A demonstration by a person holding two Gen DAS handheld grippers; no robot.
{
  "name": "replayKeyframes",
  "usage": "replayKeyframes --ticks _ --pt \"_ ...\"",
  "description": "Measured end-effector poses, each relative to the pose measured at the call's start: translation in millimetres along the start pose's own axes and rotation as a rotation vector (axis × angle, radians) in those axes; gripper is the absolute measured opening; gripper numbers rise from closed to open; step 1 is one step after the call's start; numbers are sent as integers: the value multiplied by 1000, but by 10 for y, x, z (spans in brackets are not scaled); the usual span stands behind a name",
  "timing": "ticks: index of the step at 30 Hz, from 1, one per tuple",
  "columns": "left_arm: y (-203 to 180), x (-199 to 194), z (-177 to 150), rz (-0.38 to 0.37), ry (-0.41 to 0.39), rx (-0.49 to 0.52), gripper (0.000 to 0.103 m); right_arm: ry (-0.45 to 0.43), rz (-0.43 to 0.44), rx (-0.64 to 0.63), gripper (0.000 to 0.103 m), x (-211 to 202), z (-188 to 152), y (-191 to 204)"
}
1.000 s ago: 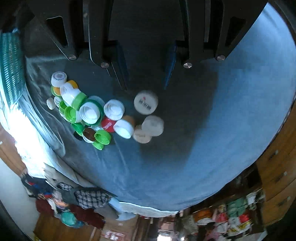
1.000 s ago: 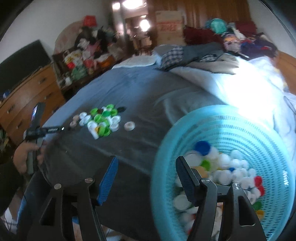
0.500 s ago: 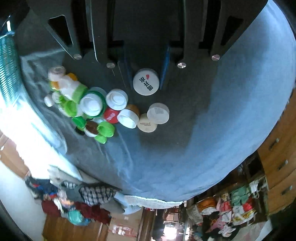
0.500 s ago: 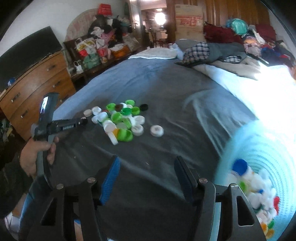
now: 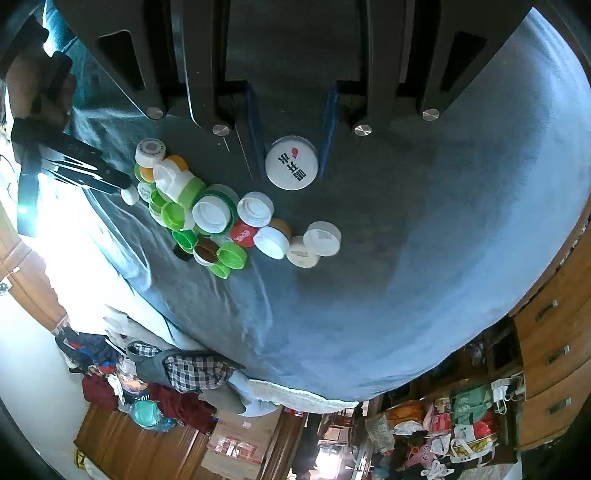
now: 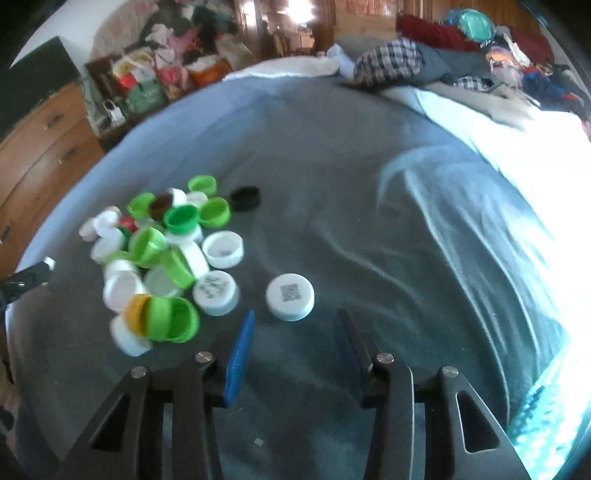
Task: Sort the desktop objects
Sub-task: 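Grasp a white red-printed cap with the left gripper while the right grasps a QR-code cap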
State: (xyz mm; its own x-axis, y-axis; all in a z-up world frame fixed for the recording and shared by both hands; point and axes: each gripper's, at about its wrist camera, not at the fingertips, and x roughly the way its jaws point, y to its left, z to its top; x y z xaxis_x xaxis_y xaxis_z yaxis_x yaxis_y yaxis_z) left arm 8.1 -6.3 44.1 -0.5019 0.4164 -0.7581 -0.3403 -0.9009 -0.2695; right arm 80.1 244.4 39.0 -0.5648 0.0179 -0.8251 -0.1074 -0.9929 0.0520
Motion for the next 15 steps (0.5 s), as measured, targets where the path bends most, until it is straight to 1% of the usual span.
replayKeyframes --ticks 5,6,7,8,11,15 --pt "-91 46 -13 -8 13 12 25 0 0 -14 48 153 33 -19" --pt "-117 36 -12 -11 12 16 24 0 3 -18 46 150 39 -19" --pt "-148 17 -14 -9 9 24 24 1 10 -21 31 135 34 -18" --pt "-180 -11 -13 -9 5 34 25 2 17 -21 32 103 31 -17" --pt "-343 -139 -7 -8 -17 75 24 -27 40 -11 32 -137 -6 9" --pt "-541 -299 3 -4 -44 109 24 -89 71 -15 32 -629 -104 81"
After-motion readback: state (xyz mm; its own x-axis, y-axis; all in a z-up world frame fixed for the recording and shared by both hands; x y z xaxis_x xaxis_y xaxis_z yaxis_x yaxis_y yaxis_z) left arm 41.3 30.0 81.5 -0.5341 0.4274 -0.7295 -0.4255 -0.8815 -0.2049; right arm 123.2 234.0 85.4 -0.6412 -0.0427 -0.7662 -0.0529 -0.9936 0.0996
